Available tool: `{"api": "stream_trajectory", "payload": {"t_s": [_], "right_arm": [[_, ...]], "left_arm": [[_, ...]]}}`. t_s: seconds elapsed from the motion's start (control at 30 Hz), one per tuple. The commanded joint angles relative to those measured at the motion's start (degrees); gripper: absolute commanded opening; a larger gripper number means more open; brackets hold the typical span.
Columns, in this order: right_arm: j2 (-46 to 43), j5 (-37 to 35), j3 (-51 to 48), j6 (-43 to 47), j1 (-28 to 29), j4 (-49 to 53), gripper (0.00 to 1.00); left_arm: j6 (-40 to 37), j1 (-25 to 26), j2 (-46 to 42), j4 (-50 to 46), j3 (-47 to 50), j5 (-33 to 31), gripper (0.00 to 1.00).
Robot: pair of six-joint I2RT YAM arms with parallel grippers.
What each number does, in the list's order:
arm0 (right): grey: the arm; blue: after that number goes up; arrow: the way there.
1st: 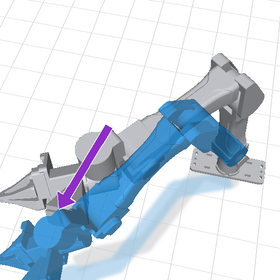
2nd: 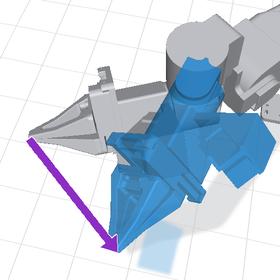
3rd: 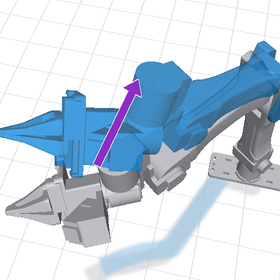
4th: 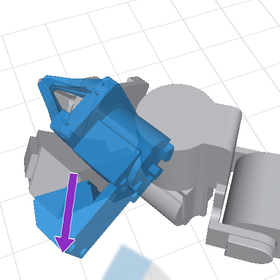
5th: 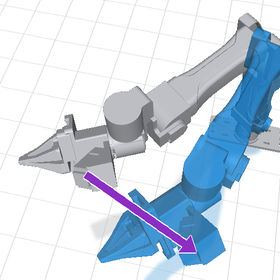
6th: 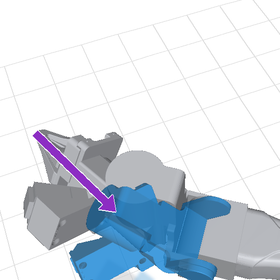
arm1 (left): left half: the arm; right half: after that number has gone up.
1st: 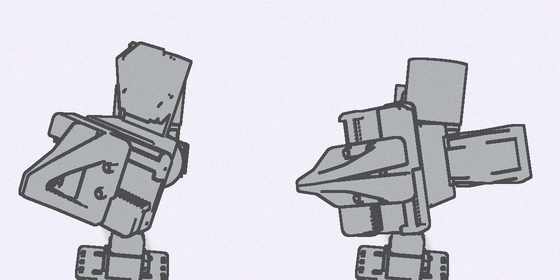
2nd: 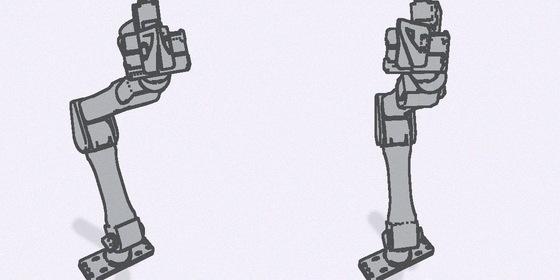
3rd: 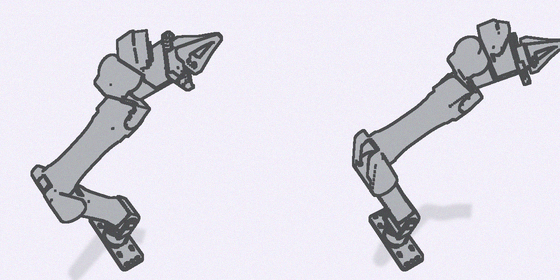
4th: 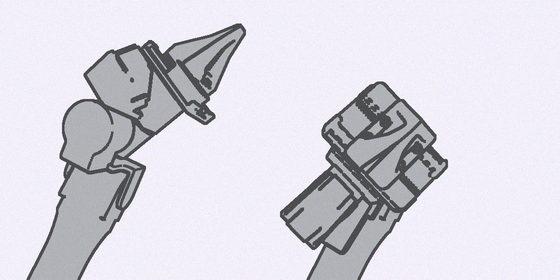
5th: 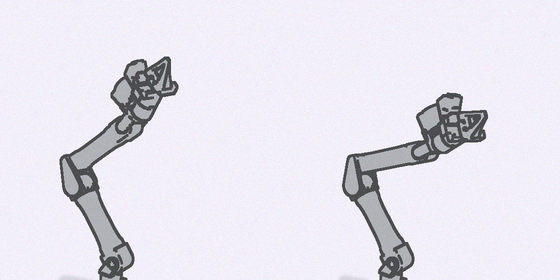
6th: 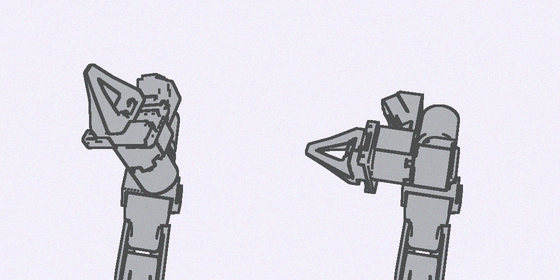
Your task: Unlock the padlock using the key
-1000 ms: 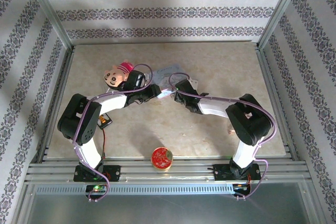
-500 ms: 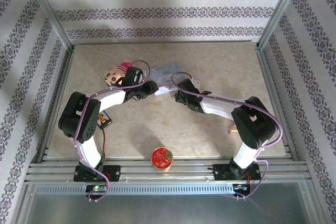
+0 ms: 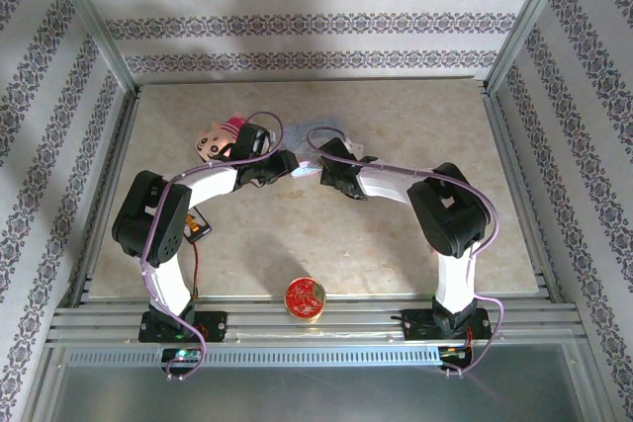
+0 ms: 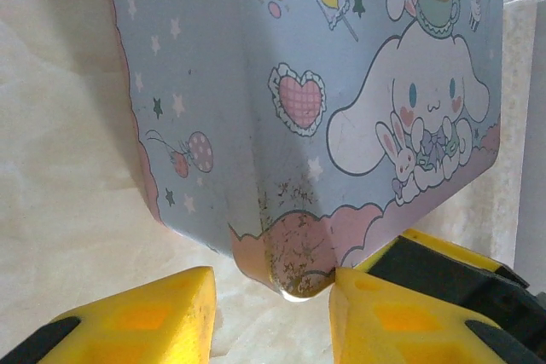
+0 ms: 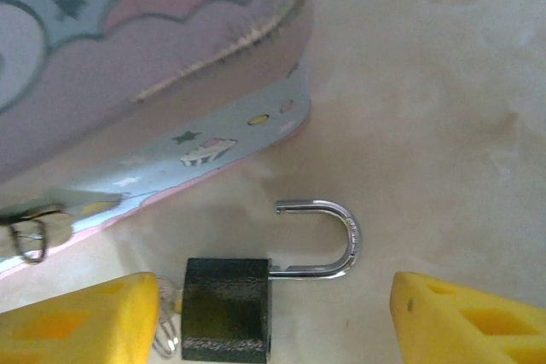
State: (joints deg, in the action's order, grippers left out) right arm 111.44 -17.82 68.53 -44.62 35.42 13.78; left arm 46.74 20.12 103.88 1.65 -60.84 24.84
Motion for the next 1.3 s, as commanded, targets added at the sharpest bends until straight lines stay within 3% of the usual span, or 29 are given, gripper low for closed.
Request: {"api": "stream_trajectory", "payload": {"t_s": [0.0, 0.63, 0.9, 1.27], "right_arm": [[1.72, -2.21, 1.65, -1.23, 0.65, 3.91, 0.71], [-7.72, 0.55, -9.32, 2.02, 0.56, 6.26, 0.6], [-11.27, 1.78, -11.92, 2.77, 0.01, 6.26, 0.45], [-18.83, 3.15, -14.25, 3.31, 0.9, 6.26, 0.5]], "left_arm": [[-0.37, -1.53, 2.56, -10.29, 2.29, -5.94, 0.38], [-0.16, -2.21, 0.88, -10.18, 3.12, -6.13, 0.38], [-0.48, -3.5, 1.45, -10.36, 1.87, -6.69, 0.38], [-0.1, -4.99, -1.68, -10.26, -0.05, -4.79, 0.42]]}}
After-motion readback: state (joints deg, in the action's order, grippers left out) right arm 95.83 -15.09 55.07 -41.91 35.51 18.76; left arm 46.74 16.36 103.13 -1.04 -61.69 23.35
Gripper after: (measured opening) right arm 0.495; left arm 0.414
